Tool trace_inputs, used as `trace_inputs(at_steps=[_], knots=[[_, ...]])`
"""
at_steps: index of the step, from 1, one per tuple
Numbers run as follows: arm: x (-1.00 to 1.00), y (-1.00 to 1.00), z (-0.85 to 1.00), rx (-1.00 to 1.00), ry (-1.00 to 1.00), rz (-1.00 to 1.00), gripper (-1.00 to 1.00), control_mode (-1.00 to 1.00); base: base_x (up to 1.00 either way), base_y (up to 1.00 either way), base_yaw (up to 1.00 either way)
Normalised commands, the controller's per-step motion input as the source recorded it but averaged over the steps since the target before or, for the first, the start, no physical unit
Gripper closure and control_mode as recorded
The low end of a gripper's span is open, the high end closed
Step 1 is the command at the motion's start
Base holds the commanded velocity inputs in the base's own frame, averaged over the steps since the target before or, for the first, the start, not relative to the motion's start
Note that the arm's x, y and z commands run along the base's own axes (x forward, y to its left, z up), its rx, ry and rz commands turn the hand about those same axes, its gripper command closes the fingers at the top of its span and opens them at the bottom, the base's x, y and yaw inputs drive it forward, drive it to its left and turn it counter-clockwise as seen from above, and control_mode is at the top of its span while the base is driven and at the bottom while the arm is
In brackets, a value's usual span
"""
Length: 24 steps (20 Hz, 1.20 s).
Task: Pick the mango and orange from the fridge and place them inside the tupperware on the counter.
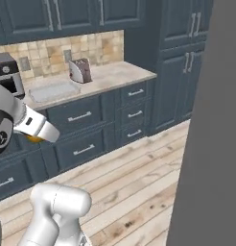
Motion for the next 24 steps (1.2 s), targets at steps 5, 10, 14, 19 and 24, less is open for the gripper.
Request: trace_inputs(at_steps=[5,10,14,19,24], knots=[[0.00,0.00,0.00,0.00,0.00,0.00,1.00,1.00,0.63,0.50,0.52],[0.00,0.00,0.00,0.00,0.00,0.00,1.00,1.00,0.96,-0.09,0.30],[0.00,0.00,0.00,0.00,0.00,0.00,1.00,1.00,1.00,-0.22,0.28],[0.00,0.00,0.00,0.00,0.00,0.00,1.00,1.00,1.00,-0.31,0.33],[0.00,0.00,0.00,0.00,0.00,0.00,1.00,1.00,0.87,-0.34,0.36]])
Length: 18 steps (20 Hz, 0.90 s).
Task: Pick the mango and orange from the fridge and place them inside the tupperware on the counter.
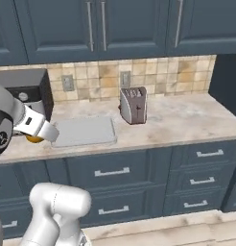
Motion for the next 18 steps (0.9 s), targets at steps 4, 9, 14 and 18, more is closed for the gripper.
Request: trace_inputs(at_steps=[4,9,14,18], knots=[[0.00,0.00,0.00,0.00,0.00,0.00,1.00,1.00,0.63,-0.22,0.40],[0.00,0.00,0.00,0.00,0.00,0.00,1.00,1.00,0.57,-0.08,0.41],[0.00,0.00,0.00,0.00,0.00,0.00,1.00,1.00,0.57,-0.31,0.36],[0.00,0.00,0.00,0.00,0.00,0.00,1.00,1.00,0.33,-0.49,0.19]])
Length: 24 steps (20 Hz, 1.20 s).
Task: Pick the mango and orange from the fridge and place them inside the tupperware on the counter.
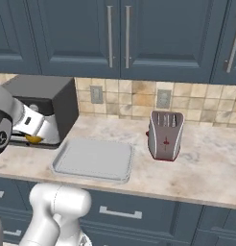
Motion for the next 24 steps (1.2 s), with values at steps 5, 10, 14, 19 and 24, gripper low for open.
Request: trace_inputs(at_steps=[5,10,14,19,24], knots=[[0.13,-0.22,-0.33,0.00,0.08,0.10,1.00,-1.00,0.06,-0.09,0.03],[0.00,-0.15,-0.46,0.00,0.06,0.00,1.00,-1.00,0.00,0.00,0.00],[0.06,-0.04,-0.23,0.00,0.15,0.00,1.00,-1.00,0.00,0.00,0.00],[0.13,0.00,-0.18,0.00,0.25,0.00,1.00,-1.00,0.00,0.00,0.00],[0.18,-0.15,-0.22,0.00,0.22,0.00,1.00,-1.00,0.00,0.00,0.00]])
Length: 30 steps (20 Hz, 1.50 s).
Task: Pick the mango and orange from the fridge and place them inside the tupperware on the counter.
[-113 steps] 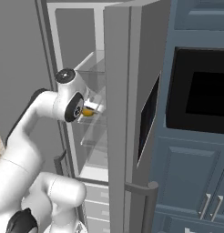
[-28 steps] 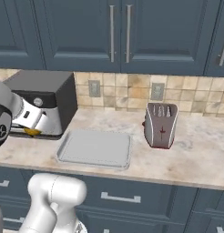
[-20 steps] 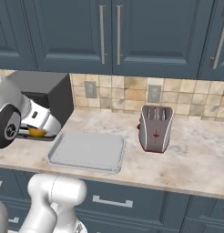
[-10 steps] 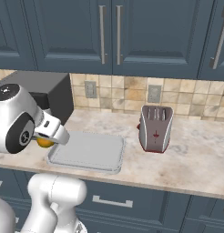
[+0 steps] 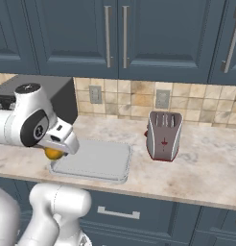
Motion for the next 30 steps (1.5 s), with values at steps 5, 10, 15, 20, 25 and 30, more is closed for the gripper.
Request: trace_inputs(at_steps=[5,10,15,20,25,30], knots=[[0.17,-0.42,-0.27,0.00,0.22,0.01,1.00,-1.00,0.00,0.00,0.00],[0.26,-0.37,-0.32,0.00,0.25,0.03,1.00,-1.00,0.00,0.00,0.00],[0.33,-0.25,-0.46,0.00,-0.09,0.06,1.00,-1.00,0.00,0.00,0.00],[0.40,-0.14,-0.64,0.00,-0.42,0.16,1.00,-1.00,0.00,0.00,0.00],[0.61,-0.02,-0.39,0.00,0.16,0.15,1.00,-1.00,0.00,0.00,0.00],[0.82,0.00,-0.17,0.00,0.63,0.11,1.00,-1.00,0.00,0.00,0.00]])
